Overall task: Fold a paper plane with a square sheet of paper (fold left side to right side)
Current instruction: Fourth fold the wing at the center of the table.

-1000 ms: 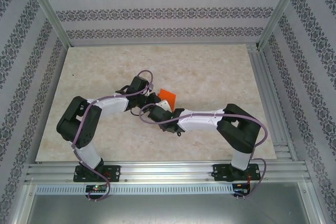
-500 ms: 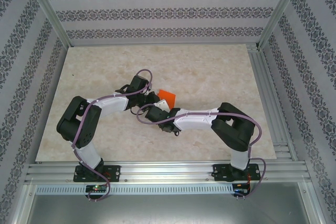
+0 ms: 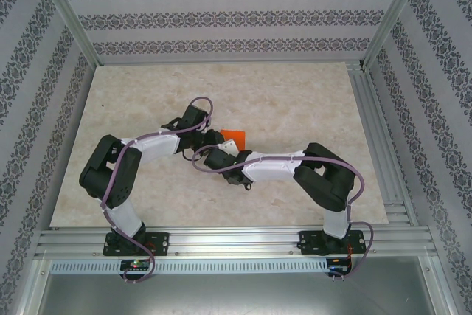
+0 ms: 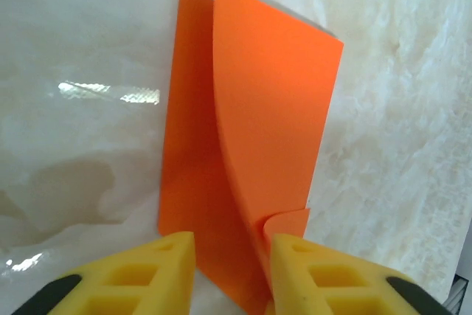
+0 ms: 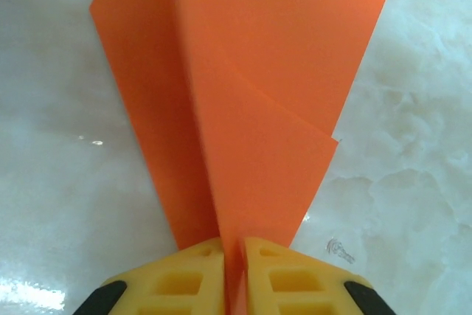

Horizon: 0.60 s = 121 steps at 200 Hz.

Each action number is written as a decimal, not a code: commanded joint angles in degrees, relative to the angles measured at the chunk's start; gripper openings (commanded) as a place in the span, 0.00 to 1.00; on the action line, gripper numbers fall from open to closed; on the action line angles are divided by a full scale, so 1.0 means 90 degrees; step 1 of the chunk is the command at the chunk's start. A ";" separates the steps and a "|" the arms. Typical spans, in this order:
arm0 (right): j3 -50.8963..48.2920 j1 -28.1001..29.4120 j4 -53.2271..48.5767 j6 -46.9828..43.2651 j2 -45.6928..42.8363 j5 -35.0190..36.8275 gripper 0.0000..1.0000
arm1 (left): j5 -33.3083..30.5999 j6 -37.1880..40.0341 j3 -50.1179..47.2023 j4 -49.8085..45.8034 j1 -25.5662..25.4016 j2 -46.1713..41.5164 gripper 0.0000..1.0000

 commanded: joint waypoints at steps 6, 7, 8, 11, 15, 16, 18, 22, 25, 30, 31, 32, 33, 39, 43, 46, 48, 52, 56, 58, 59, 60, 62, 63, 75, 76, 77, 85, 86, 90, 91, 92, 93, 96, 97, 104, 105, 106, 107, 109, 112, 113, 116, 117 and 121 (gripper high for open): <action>-0.0206 -0.0116 0.0559 -0.0185 -0.0095 -0.0548 0.12 | 0.0489 0.0310 0.0395 -0.0066 -0.0035 -0.0548 0.49; -0.0208 -0.0122 0.0569 -0.0187 -0.0098 -0.0558 0.12 | 0.0490 0.0312 0.0396 -0.0069 -0.0027 -0.0562 0.50; -0.0219 -0.0124 0.0579 -0.0188 -0.0099 -0.0568 0.12 | 0.0490 0.0308 0.0402 -0.0070 -0.0019 -0.0562 0.50; -0.0239 -0.0134 0.0601 -0.0203 -0.0116 -0.0602 0.12 | 0.0503 0.0316 0.0407 -0.0079 0.0003 -0.0604 0.52; -0.0271 -0.0159 0.0646 -0.0218 -0.0137 -0.0663 0.12 | 0.0516 0.0332 0.0422 -0.0073 0.0036 -0.0648 0.54; -0.0280 -0.0167 0.0657 -0.0218 -0.0139 -0.0674 0.12 | 0.0523 0.0338 0.0424 -0.0077 0.0037 -0.0661 0.54; -0.0291 -0.0176 0.0664 -0.0226 -0.0147 -0.0702 0.12 | 0.0538 0.0337 0.0431 -0.0073 0.0058 -0.0682 0.55; -0.0306 -0.0190 0.0704 -0.0230 -0.0158 -0.0760 0.12 | 0.0549 0.0351 0.0441 -0.0075 0.0090 -0.0736 0.56; -0.0324 -0.0202 0.0722 -0.0233 -0.0164 -0.0790 0.12 | 0.0565 0.0353 0.0451 -0.0069 0.0114 -0.0770 0.57; -0.0345 -0.0223 0.0750 -0.0236 -0.0178 -0.0836 0.12 | 0.0582 0.0361 0.0454 -0.0057 0.0162 -0.0828 0.60; -0.0346 -0.0229 0.0757 -0.0232 -0.0179 -0.0844 0.12 | 0.0590 0.0362 0.0455 -0.0055 0.0173 -0.0834 0.61; -0.0346 -0.0232 0.0761 -0.0240 -0.0179 -0.0852 0.12 | 0.0594 0.0363 0.0456 -0.0053 0.0184 -0.0851 0.61; -0.0352 -0.0233 0.0768 -0.0244 -0.0184 -0.0857 0.12 | 0.0596 0.0363 0.0461 -0.0053 0.0189 -0.0855 0.61; -0.0379 -0.0251 0.0801 -0.0253 -0.0194 -0.0913 0.12 | 0.0607 0.0363 0.0457 -0.0044 0.0248 -0.0928 0.64; -0.0381 -0.0259 0.0818 -0.0257 -0.0198 -0.0937 0.12 | 0.0622 0.0355 0.0450 -0.0035 0.0279 -0.0955 0.66; -0.0390 -0.0264 0.0821 -0.0249 -0.0204 -0.0946 0.12 | 0.0627 0.0341 0.0442 -0.0022 0.0319 -0.0991 0.67; -0.0387 -0.0264 0.0830 -0.0255 -0.0200 -0.0951 0.12 | 0.0627 0.0338 0.0433 -0.0023 0.0340 -0.1014 0.67; -0.0395 -0.0272 0.0838 -0.0265 -0.0199 -0.0971 0.12 | 0.0644 0.0313 0.0415 0.0011 0.0381 -0.1058 0.69; -0.0409 -0.0283 0.0859 -0.0271 -0.0195 -0.1000 0.11 | 0.0654 0.0300 0.0395 0.0043 0.0427 -0.1093 0.70; -0.0409 -0.0283 0.0866 -0.0280 -0.0198 -0.1011 0.11 | 0.0663 0.0293 0.0378 0.0064 0.0441 -0.1107 0.70; -0.0407 -0.0283 0.0864 -0.0279 -0.0203 -0.1014 0.11 | 0.0665 0.0289 0.0368 0.0075 0.0449 -0.1115 0.70; -0.0406 -0.0283 0.0868 -0.0278 -0.0206 -0.1021 0.11 | 0.0666 0.0287 0.0364 0.0084 0.0459 -0.1128 0.70; -0.0411 -0.0291 0.0876 -0.0282 -0.0208 -0.1026 0.11 | 0.0673 0.0273 0.0348 0.0104 0.0480 -0.1143 0.71; -0.0413 -0.0292 0.0874 -0.0280 -0.0208 -0.1026 0.11 | 0.0675 0.0269 0.0339 0.0109 0.0494 -0.1152 0.71; -0.0430 -0.0312 0.0898 -0.0293 -0.0218 -0.1064 0.11 | 0.0668 0.0189 0.0215 0.0211 0.0618 -0.1263 0.72; -0.0432 -0.0312 0.0909 -0.0290 -0.0218 -0.1075 0.11 | 0.0667 0.0179 0.0204 0.0221 0.0631 -0.1275 0.72; -0.0438 -0.0312 0.0915 -0.0289 -0.0223 -0.1085 0.11 | 0.0667 0.0168 0.0194 0.0226 0.0632 -0.1287 0.72; -0.0470 -0.0337 0.0959 -0.0301 -0.0261 -0.1127 0.11 | 0.0661 0.0090 0.0070 0.0325 0.0712 -0.1342 0.72; -0.0472 -0.0339 0.0959 -0.0304 -0.0264 -0.1136 0.11 | 0.0659 0.0080 0.0053 0.0346 0.0717 -0.1344 0.72; -0.0495 -0.0355 0.0996 -0.0297 -0.0290 -0.1158 0.11 | 0.0658 0.0015 -0.0019 0.0399 0.0747 -0.1362 0.72; -0.0504 -0.0358 0.1007 -0.0297 -0.0303 -0.1171 0.11 | 0.0657 0.0003 -0.0040 0.0422 0.0764 -0.1364 0.72; -0.0508 -0.0365 0.1018 -0.0297 -0.0309 -0.1182 0.11 | 0.0662 -0.0007 -0.0055 0.0444 0.0772 -0.1370 0.72; -0.0520 -0.0368 0.1023 -0.0302 -0.0313 -0.1188 0.11 | 0.0662 -0.0022 -0.0083 0.0460 0.0776 -0.1378 0.72; -0.0547 -0.0377 0.1065 -0.0305 -0.0336 -0.1227 0.11 | 0.0658 -0.0070 -0.0139 0.0524 0.0796 -0.1381 0.71; -0.0559 -0.0384 0.1086 -0.0306 -0.0346 -0.1244 0.11 | 0.0664 -0.0083 -0.0169 0.0539 0.0808 -0.1388 0.71; -0.0629 -0.0431 0.1197 -0.0300 -0.0424 -0.1354 0.11 | 0.0709 -0.0224 -0.0323 0.0728 0.0850 -0.1394 0.70; -0.0644 -0.0440 0.1210 -0.0298 -0.0433 -0.1371 0.11 | 0.0712 -0.0243 -0.0343 0.0763 0.0854 -0.1390 0.70; -0.0652 -0.0445 0.1232 -0.0302 -0.0443 -0.1390 0.11 | 0.0723 -0.0262 -0.0378 0.0800 0.0861 -0.1388 0.69; -0.0665 -0.0452 0.1247 -0.0299 -0.0453 -0.1404 0.11 | 0.0734 -0.0287 -0.0400 0.0833 0.0865 -0.1387 0.69; -0.0688 -0.0469 0.1283 -0.0302 -0.0472 -0.1439 0.11 | 0.0754 -0.0339 -0.0444 0.0894 0.0875 -0.1376 0.69; -0.0731 -0.0490 0.1343 -0.0297 -0.0500 -0.1491 0.11 | 0.0779 -0.0406 -0.0526 0.1017 0.0879 -0.1365 0.68; -0.0744 -0.0494 0.1362 -0.0297 -0.0511 -0.1513 0.11 | 0.0786 -0.0436 -0.0548 0.1054 0.0883 -0.1361 0.67; -0.0787 -0.0527 0.1424 -0.0285 -0.0558 -0.1582 0.11 | 0.0822 -0.0499 -0.0615 0.1172 0.0887 -0.1346 0.66; -0.0801 -0.0532 0.1446 -0.0276 -0.0564 -0.1598 0.11 | 0.0827 -0.0522 -0.0646 0.1210 0.0893 -0.1341 0.66; -0.0856 -0.0565 0.1534 -0.0270 -0.0615 -0.1697 0.11 | 0.0863 -0.0615 -0.0723 0.1357 0.0894 -0.1315 0.64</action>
